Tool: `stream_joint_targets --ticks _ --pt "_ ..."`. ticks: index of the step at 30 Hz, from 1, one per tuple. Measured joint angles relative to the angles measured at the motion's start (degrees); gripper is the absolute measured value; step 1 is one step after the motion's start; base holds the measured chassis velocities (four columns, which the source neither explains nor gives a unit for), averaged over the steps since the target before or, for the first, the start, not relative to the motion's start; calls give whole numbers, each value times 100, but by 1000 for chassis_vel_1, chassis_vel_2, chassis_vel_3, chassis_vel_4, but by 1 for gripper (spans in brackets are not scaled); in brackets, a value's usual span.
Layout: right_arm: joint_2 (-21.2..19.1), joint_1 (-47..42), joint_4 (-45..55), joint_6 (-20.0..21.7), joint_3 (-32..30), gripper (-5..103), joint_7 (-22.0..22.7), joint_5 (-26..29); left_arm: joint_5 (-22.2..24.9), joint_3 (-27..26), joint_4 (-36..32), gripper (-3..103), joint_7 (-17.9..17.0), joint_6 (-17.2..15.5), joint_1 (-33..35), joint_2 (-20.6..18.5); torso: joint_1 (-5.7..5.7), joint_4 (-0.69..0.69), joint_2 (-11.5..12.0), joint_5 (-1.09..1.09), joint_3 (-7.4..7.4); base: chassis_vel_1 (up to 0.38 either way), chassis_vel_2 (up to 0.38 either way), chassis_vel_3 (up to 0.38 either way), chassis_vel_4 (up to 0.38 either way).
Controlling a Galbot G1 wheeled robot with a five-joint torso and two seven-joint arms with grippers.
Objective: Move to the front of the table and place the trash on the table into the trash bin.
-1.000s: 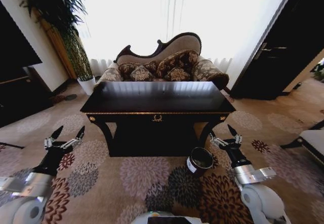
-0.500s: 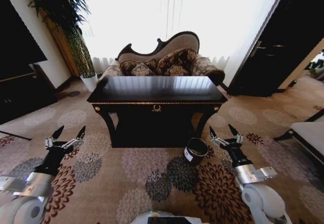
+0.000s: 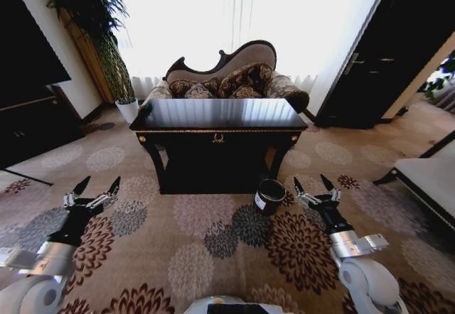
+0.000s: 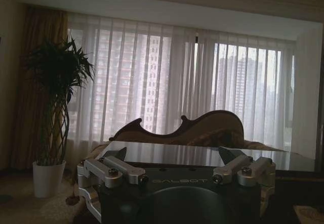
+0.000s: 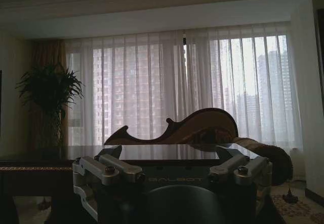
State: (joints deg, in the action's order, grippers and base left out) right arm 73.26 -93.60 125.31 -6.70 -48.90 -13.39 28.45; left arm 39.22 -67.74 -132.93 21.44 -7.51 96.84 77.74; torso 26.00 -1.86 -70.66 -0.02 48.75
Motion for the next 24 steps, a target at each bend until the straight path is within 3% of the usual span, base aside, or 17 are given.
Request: stream_joint_targets --ticks 11,24 --pt "-2 11 -10 -35 2 100 -13 14 -10 18 -18 100 0 10 8 14 -4 0 -4 0 -2 143 -157 -139 145" --pt "-6 7 -13 -27 -16 100 -16 14 -21 4 -36 100 0 18 32 7 2 0 1 0 1 3 -3 -5 4"
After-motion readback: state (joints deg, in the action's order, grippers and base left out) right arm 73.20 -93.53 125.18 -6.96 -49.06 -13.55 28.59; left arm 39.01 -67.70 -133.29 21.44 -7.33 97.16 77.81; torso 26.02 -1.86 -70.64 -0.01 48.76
